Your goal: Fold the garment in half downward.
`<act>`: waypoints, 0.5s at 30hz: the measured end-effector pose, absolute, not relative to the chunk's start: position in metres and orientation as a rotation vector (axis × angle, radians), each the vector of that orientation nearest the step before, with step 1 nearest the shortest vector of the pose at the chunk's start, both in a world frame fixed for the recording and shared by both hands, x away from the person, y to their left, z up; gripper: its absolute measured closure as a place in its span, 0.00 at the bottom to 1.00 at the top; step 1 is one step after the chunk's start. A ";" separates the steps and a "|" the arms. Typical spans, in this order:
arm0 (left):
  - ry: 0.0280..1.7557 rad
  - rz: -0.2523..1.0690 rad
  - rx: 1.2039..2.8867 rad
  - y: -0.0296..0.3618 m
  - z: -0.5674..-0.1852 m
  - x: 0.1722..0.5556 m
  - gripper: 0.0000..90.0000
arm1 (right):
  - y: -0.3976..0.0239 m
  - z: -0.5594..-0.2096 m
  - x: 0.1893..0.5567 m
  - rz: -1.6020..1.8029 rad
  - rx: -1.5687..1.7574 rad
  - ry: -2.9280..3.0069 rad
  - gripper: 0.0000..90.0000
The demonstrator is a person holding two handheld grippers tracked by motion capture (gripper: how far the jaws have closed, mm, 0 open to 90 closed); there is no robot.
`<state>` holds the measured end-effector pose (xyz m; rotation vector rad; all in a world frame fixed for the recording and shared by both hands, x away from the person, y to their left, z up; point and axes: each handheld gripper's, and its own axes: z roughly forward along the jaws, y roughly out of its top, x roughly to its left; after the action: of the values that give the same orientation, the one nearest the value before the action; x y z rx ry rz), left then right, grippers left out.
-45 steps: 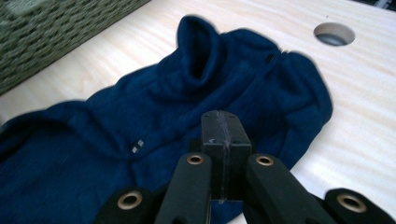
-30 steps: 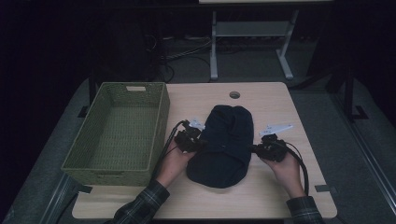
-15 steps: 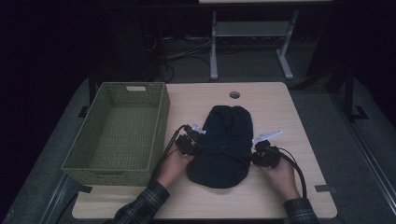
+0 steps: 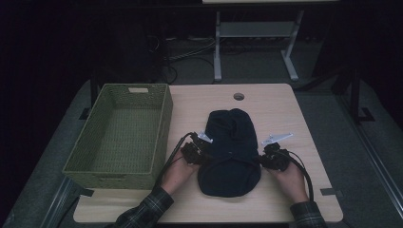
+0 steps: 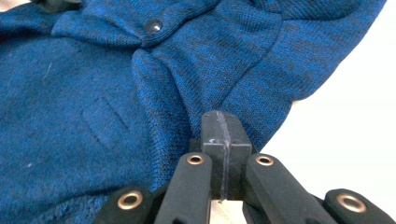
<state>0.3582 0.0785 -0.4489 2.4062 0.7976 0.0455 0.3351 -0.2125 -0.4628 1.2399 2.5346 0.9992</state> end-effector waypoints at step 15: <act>0.694 -0.065 2.441 0.079 -0.451 0.326 1.00 | -0.219 -0.462 0.306 0.993 1.220 2.542 1.00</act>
<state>0.3256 0.0791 -0.4513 2.4405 0.6937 -0.0651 0.3058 -0.2193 -0.4624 1.2203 2.5422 0.9929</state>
